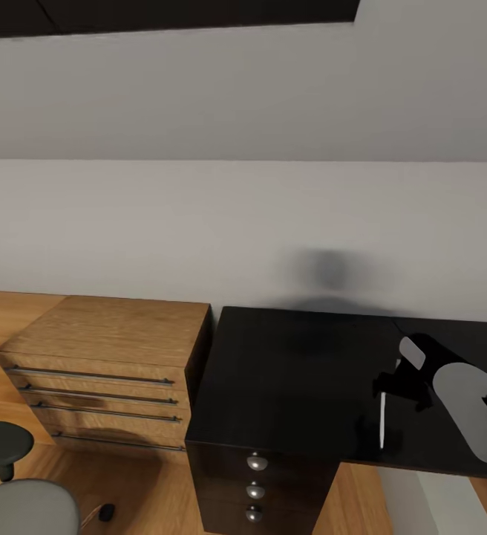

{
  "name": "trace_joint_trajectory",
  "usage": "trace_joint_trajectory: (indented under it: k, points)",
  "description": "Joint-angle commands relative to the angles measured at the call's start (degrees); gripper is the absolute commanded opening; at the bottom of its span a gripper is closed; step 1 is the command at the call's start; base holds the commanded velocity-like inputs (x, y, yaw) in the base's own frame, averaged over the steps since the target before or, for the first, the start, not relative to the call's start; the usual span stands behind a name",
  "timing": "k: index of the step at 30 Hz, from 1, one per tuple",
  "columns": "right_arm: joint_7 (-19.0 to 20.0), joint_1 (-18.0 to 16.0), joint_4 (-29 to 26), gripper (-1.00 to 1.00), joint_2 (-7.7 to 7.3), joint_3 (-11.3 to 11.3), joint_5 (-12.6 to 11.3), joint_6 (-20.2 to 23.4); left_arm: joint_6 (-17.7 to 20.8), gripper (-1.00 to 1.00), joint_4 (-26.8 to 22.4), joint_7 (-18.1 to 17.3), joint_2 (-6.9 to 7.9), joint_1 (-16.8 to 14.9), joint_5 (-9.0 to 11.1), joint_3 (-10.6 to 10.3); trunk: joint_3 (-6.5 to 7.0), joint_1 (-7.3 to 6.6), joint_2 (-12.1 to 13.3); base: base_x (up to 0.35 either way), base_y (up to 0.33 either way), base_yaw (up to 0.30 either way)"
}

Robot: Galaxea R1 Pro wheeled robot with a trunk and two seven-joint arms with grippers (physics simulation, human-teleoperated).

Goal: In the bedroom, organize the workspace by keeping the computer under the desk, ensuring the monitor is on the desk, placing the keyboard on the desk next to the monitor, placing the mouse on the desk next to the keyboard, moving the folder from the swivel chair onto the desk next to the mouse, stacking the notebook on top of the folder with the pen on top of the notebook, and positioning the swivel chair next to the desk.

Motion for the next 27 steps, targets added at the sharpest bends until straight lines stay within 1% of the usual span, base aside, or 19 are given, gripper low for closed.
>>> trace_joint_trajectory:
  k: [1,14,21,27]
  points:
    - [-0.4,0.0,-0.1,1.0,0.0,-0.5,-0.3,0.1,-0.2,1.0,0.0,-0.1,0.02,0.0,0.6,-0.1,-0.06,0.0,0.0,0.017,-0.043,0.0]
    - [0.2,0.0,-0.1,1.0,0.01,-0.5,-0.4,-0.2,-0.2,1.0,0.6,-0.2,0.02,0.0,0.6,0.0,-0.06,0.0,0.0,0.01,-0.012,0.0]
    - [0.2,0.0,-0.1,1.0,0.16,-0.5,-0.4,-0.2,-0.2,1.0,0.7,-0.1,0.02,0.0,0.6,0.0,-0.06,0.0,0.0,0.105,-0.001,0.0]
    - [0.2,0.0,-0.1,1.0,0.35,-0.5,-0.4,-0.2,-0.2,1.0,0.8,-0.2,0.02,0.0,0.6,0.0,-0.06,0.0,0.0,0.046,0.0,0.0]
